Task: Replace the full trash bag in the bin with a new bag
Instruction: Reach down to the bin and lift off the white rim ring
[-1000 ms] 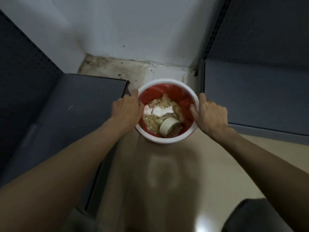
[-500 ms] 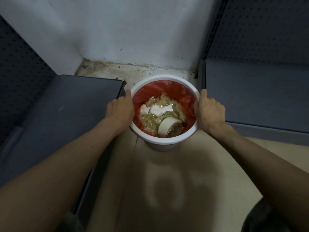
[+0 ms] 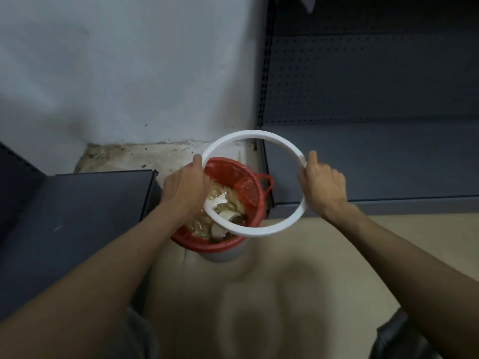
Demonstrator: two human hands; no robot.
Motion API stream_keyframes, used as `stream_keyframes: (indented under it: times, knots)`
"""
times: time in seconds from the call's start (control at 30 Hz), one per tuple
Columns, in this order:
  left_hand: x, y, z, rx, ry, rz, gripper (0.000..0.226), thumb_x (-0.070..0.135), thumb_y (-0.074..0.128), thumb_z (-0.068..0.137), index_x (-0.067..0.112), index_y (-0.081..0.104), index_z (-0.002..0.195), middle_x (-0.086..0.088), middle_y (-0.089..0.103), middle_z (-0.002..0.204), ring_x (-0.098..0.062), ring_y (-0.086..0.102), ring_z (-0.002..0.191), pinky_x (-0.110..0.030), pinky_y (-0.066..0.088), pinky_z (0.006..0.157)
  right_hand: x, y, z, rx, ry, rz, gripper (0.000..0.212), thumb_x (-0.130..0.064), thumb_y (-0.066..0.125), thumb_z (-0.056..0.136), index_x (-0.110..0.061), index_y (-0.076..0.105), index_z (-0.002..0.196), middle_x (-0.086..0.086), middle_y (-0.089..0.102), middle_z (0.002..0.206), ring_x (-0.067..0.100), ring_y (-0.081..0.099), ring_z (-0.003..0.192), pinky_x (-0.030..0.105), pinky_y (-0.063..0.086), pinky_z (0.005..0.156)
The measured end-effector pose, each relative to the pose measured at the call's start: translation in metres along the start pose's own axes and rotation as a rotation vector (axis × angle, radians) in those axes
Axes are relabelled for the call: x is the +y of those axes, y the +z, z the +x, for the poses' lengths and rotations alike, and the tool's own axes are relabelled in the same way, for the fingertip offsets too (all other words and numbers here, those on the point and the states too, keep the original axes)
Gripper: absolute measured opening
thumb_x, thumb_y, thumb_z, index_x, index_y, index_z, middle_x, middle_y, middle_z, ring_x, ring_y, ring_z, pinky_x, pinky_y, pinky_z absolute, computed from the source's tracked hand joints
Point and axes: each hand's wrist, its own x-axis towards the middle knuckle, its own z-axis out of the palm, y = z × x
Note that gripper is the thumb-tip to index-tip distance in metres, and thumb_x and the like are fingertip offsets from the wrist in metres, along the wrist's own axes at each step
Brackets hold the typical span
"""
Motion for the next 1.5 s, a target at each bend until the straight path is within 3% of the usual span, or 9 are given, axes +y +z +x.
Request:
stream_keyframes:
  times: [0.13, 0.3, 0.53, 0.7, 0.93, 1.1, 1.3, 1.5]
  knots:
    - [0.056, 0.017, 0.008, -0.011, 0.076, 0.014, 0.021, 0.02, 0.044, 0.097, 0.011, 0.044, 0.116, -0.002, 0.052, 0.068, -0.024, 0.047, 0.053, -0.035, 0.034, 0.05, 0.061, -0.015, -0.015, 0.035, 0.093, -0.039, 0.013, -0.016, 0.041, 0.098, -0.005, 0.041, 0.105, 0.02, 0.067, 0.082, 0.042, 0.062, 0.068, 0.041, 0.041, 0.056]
    - [0.117, 0.048, 0.007, -0.05, 0.219, -0.015, 0.025, 0.022, 0.043, 0.098, 0.008, 0.043, 0.12, -0.014, 0.067, 0.083, -0.04, 0.064, 0.074, -0.038, 0.036, 0.056, 0.126, -0.021, -0.05, 0.069, 0.226, -0.057, 0.017, -0.021, 0.041, 0.098, -0.005, 0.041, 0.103, 0.023, 0.067, 0.084, 0.046, 0.063, 0.072, 0.041, 0.037, 0.058]
    - [0.174, 0.107, -0.015, -0.117, 0.35, -0.064, 0.028, 0.02, 0.043, 0.096, 0.008, 0.04, 0.121, -0.019, 0.069, 0.087, -0.042, 0.065, 0.081, -0.042, 0.042, 0.061, 0.184, -0.006, -0.111, 0.031, 0.403, -0.154, 0.018, -0.019, 0.04, 0.098, -0.004, 0.042, 0.107, 0.021, 0.067, 0.089, 0.043, 0.063, 0.071, 0.04, 0.04, 0.058]
    - [0.184, 0.164, -0.044, -0.168, 0.421, -0.041, 0.027, 0.021, 0.042, 0.095, 0.007, 0.04, 0.118, -0.019, 0.069, 0.086, -0.043, 0.065, 0.079, -0.04, 0.035, 0.058, 0.206, 0.031, -0.159, -0.046, 0.499, -0.136, 0.019, -0.022, 0.036, 0.101, -0.005, 0.042, 0.108, 0.017, 0.065, 0.091, 0.041, 0.062, 0.07, 0.046, 0.05, 0.063]
    - [0.184, 0.247, -0.074, -0.325, 0.379, -0.002, 0.03, 0.021, 0.041, 0.095, 0.009, 0.036, 0.122, -0.017, 0.069, 0.094, -0.039, 0.065, 0.084, -0.037, 0.036, 0.062, 0.23, 0.118, -0.199, -0.153, 0.617, -0.118, 0.019, -0.025, 0.037, 0.101, -0.007, 0.042, 0.105, 0.017, 0.064, 0.099, 0.041, 0.063, 0.079, 0.039, 0.04, 0.064]
    - [0.185, 0.296, -0.078, -0.323, 0.41, 0.071, 0.031, 0.02, 0.044, 0.093, 0.011, 0.036, 0.121, -0.014, 0.069, 0.093, -0.036, 0.066, 0.081, -0.036, 0.036, 0.062, 0.247, 0.167, -0.21, -0.196, 0.653, -0.101, 0.022, -0.028, 0.033, 0.103, -0.008, 0.041, 0.108, 0.019, 0.062, 0.103, 0.041, 0.064, 0.085, 0.038, 0.036, 0.066]
    - [0.181, 0.323, -0.087, -0.366, 0.405, 0.112, 0.039, 0.019, 0.049, 0.088, 0.014, 0.035, 0.124, -0.011, 0.069, 0.088, -0.033, 0.066, 0.076, -0.033, 0.035, 0.059, 0.253, 0.202, -0.229, -0.292, 0.691, -0.113, 0.016, -0.021, 0.033, 0.101, -0.011, 0.039, 0.112, 0.017, 0.063, 0.104, 0.038, 0.063, 0.089, 0.036, 0.035, 0.068]
    - [0.182, 0.313, -0.08, -0.414, 0.365, 0.083, 0.029, 0.032, 0.047, 0.094, 0.015, 0.037, 0.115, -0.013, 0.066, 0.102, -0.033, 0.064, 0.091, -0.035, 0.038, 0.066, 0.256, 0.195, -0.223, -0.3, 0.723, -0.109, 0.022, -0.031, 0.039, 0.1, -0.011, 0.042, 0.109, 0.015, 0.061, 0.106, 0.037, 0.063, 0.09, 0.036, 0.036, 0.068]
